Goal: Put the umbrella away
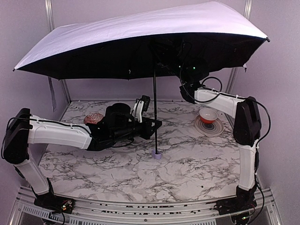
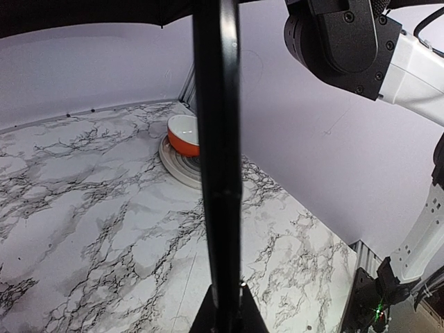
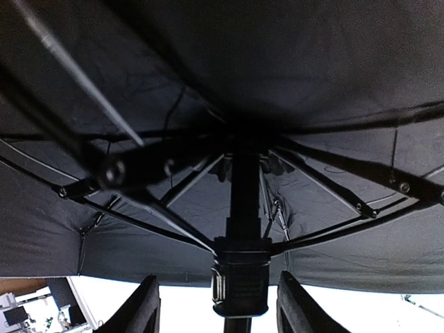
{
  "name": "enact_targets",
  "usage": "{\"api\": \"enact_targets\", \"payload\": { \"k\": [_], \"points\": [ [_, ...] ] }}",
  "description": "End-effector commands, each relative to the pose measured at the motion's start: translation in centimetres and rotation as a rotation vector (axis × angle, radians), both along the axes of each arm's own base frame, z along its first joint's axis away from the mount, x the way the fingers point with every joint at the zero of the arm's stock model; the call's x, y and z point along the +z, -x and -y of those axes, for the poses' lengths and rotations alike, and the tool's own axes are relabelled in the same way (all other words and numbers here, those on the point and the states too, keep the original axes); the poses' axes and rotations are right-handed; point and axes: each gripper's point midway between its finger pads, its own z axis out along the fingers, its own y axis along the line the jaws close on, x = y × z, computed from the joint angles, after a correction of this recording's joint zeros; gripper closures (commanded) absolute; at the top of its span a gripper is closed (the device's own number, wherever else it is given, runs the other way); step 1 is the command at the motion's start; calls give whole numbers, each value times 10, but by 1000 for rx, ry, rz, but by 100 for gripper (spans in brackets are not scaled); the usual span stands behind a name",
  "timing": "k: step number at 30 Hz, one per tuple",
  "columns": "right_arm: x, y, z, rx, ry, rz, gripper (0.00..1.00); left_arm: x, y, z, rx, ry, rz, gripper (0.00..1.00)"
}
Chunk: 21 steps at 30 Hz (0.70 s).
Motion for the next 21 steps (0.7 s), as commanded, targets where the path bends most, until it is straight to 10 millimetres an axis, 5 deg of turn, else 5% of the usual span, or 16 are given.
{"api": "enact_targets", "payload": {
  "k": [1, 5, 10, 21],
  "points": [
    [9, 5, 1, 8, -39, 20, 45, 38, 0, 8, -17, 65, 92, 100],
    [9, 2, 2, -11, -48, 7, 48, 39, 1, 8, -17, 65, 99, 100],
    [8, -1, 5, -23, -59, -11, 64, 39, 3, 8, -20, 60, 107, 100],
    [10, -3, 10, -41, -86, -24, 55, 40, 1, 4, 11, 52, 121, 100]
  ]
}}
